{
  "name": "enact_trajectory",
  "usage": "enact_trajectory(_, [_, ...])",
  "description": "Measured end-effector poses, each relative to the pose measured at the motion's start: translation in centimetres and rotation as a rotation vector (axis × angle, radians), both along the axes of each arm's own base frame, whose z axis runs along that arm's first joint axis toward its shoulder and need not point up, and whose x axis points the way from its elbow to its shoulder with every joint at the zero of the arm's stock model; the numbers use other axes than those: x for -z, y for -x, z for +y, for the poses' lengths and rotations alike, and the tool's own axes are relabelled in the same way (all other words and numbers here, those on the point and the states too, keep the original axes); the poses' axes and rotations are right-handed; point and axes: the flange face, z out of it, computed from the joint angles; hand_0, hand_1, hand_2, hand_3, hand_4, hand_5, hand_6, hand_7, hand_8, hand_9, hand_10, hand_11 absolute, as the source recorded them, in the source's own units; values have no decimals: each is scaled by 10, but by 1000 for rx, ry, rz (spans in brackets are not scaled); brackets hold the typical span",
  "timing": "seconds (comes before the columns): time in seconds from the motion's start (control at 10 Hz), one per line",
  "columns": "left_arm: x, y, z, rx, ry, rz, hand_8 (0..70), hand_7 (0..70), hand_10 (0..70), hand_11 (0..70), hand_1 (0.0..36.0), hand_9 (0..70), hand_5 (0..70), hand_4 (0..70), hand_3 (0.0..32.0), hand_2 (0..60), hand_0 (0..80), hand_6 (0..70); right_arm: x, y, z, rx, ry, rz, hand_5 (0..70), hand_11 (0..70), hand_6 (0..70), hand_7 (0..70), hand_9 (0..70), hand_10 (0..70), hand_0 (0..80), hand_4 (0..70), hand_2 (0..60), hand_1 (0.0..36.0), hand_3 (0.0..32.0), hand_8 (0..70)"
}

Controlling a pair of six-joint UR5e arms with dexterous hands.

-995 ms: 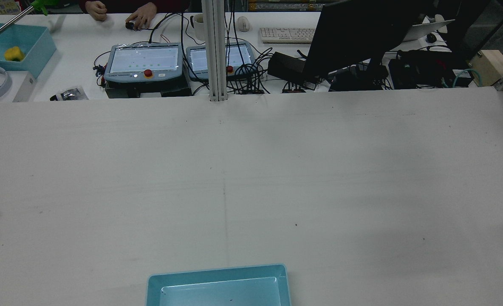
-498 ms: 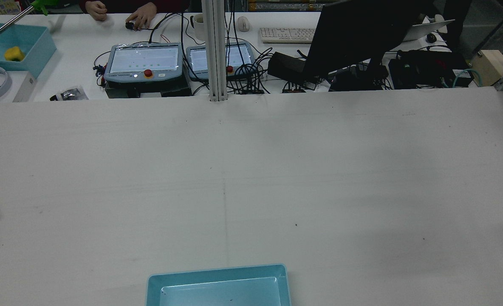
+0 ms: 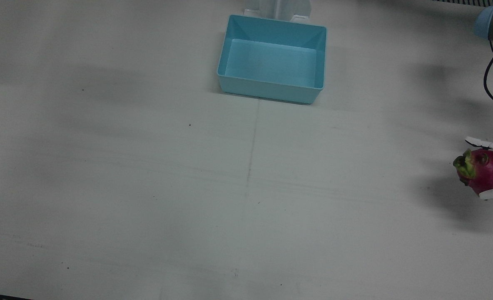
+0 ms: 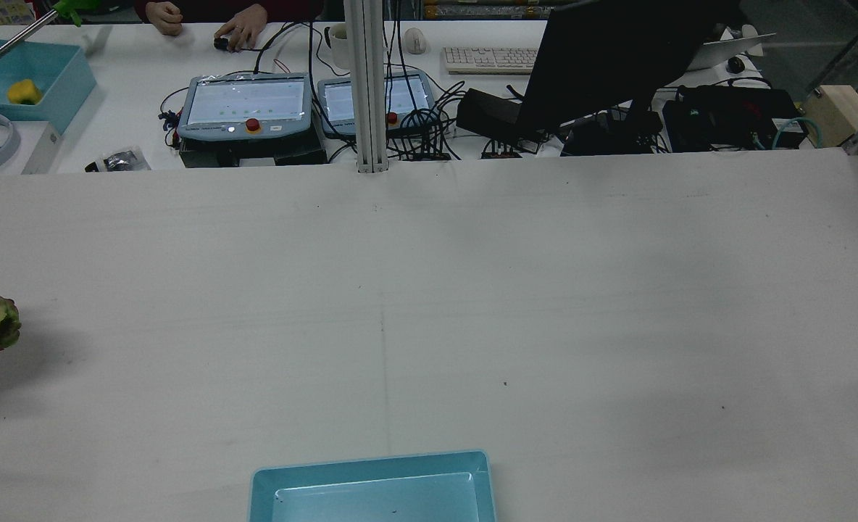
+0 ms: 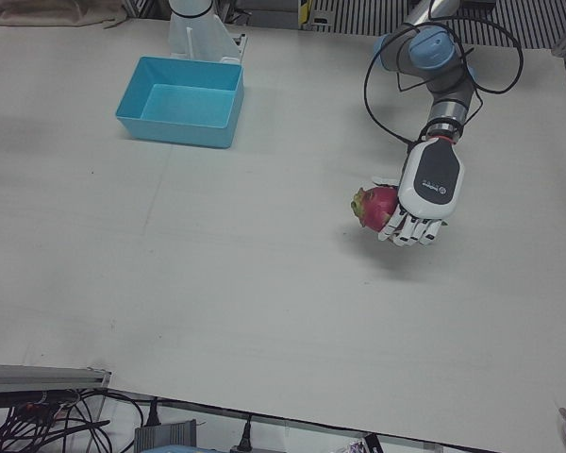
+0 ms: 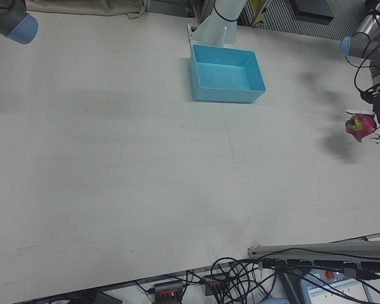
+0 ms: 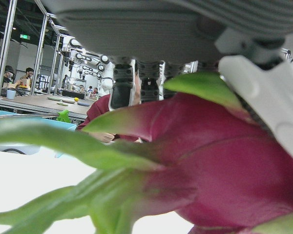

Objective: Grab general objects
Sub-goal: 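Carry the dragon fruit with the left hand toward the blue tray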

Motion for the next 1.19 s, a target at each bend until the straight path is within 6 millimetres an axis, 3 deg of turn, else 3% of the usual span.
enact_trajectory(0.2, [45, -12, -2, -96, -74, 74, 406, 534, 465, 650, 0, 420, 216, 597, 0, 0, 532, 270, 0, 0, 0, -1, 1, 0, 0, 0, 0, 0, 0, 0, 0, 0, 0, 0, 0, 0])
enact_trajectory(0.4, [77, -24, -1, -190, -162, 161, 383, 540, 445, 620, 0, 394, 204, 628, 0, 0, 521, 263, 0, 0, 1, -1, 1, 0, 0, 0, 0, 0, 0, 0, 0, 0, 0, 0, 0, 0])
enact_trajectory(0.5, [91, -32, -1, -241, -208, 220, 392, 565, 439, 611, 0, 406, 213, 689, 0, 0, 529, 278, 0, 0, 0, 0, 1, 0, 0, 0, 0, 0, 0, 0, 0, 0, 0, 0, 0, 0])
enact_trajectory(0.6, [101, -42, -1, -292, -236, 278, 408, 596, 437, 608, 3, 424, 234, 700, 0, 0, 546, 304, 0, 0, 1, 0, 1, 0, 0, 0, 0, 0, 0, 0, 0, 0, 0, 0, 0, 0])
enact_trajectory(1.0, [148, -85, 3, -523, -274, 519, 432, 660, 445, 618, 10, 455, 281, 700, 0, 0, 590, 358, 0, 0, 0, 0, 0, 0, 0, 0, 0, 0, 0, 0, 0, 0, 0, 0, 0, 0])
enact_trajectory(1.19, [172, -102, 17, -610, -285, 610, 442, 675, 449, 624, 17, 467, 298, 700, 0, 0, 614, 371, 0, 0, 0, 0, 1, 0, 0, 0, 0, 0, 0, 0, 0, 0, 0, 0, 0, 0])
